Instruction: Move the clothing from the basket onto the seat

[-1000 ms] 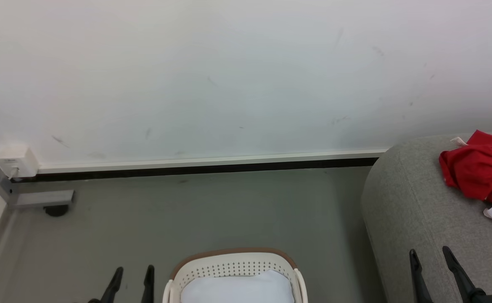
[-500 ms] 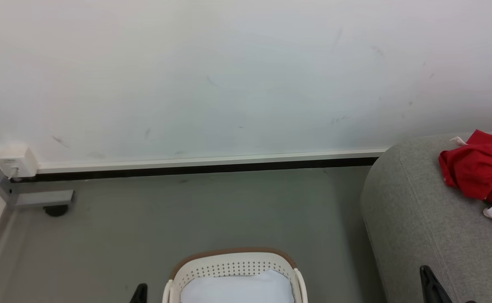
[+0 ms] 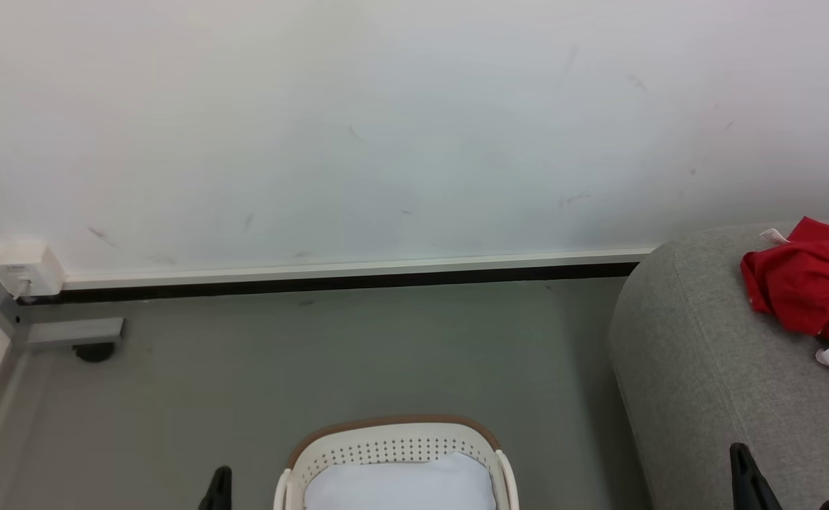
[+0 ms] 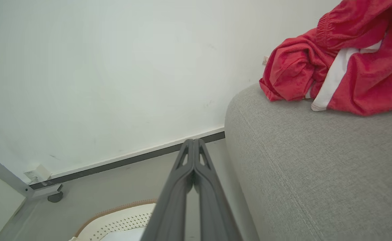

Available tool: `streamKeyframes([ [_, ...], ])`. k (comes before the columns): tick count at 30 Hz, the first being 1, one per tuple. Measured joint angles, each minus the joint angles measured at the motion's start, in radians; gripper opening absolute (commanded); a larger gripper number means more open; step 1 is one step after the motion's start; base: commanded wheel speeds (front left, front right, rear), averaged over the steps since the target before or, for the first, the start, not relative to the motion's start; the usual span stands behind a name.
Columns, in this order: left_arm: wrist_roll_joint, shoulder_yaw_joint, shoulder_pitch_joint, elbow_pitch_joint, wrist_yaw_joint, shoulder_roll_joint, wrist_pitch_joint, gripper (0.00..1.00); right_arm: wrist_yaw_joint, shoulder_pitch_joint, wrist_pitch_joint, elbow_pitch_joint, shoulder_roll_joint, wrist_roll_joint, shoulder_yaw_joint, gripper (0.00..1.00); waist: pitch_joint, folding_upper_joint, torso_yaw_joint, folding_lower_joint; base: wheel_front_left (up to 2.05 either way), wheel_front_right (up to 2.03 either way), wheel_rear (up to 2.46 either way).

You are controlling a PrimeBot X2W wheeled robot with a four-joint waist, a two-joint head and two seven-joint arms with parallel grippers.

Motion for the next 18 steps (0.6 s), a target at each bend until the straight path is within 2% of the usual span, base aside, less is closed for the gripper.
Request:
streamKeyframes([
  [18, -0.282, 0.025, -0.042, -0.009, 0.0, 0.002, 0.07, 0.0, 0.0, -0.041, 0.073, -0.001, -0.001, 0.29, -0.021, 0.0, 0.006, 0.0, 0.002, 0.0, 0.0, 0.0, 0.0],
])
